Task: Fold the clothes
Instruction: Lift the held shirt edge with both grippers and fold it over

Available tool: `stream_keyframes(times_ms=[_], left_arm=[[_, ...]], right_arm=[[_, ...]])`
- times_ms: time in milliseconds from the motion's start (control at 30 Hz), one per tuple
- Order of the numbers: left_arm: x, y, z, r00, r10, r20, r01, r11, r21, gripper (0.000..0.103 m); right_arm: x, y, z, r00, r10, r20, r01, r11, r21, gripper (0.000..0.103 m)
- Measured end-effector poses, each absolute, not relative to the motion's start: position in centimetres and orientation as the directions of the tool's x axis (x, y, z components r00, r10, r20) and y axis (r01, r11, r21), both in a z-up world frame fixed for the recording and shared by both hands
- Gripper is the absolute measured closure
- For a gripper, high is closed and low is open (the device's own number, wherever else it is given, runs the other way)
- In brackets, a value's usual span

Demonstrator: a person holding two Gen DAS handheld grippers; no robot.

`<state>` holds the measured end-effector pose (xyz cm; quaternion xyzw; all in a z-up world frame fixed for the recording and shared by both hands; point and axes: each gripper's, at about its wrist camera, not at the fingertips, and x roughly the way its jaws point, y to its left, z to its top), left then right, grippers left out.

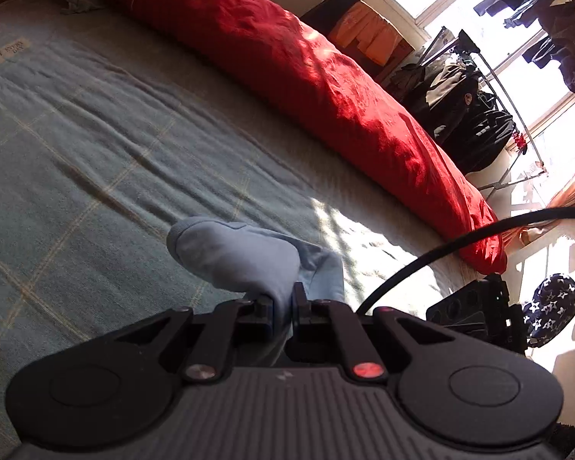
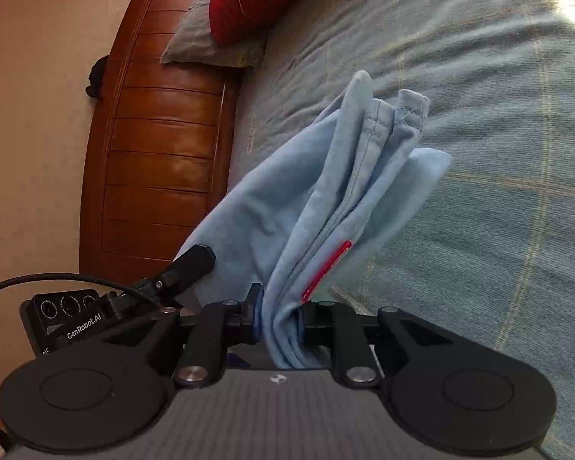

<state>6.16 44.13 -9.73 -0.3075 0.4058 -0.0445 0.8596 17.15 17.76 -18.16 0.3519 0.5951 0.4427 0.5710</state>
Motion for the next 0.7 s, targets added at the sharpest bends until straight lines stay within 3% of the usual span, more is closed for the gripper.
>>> stream_keyframes(times_ms=[400,700], left_arm=[[6.5,53.4,-12.1,0.628,-0.267,-0.731,-0.200,0.852,-0.484,0.097],[8.4,57.1,-17.9,0.599,-0.295,-0.744,-0.247,0.816,-0.523,0.095]], right_arm=[[15.5,29.8,-19.9,-0.197,0.915,-0.351,-0.055,0.347,0.936,0.082],[16.3,33.2,-23.0,-0.212,0.894,-0.394,-0.018,0.399,0.917,0.081]])
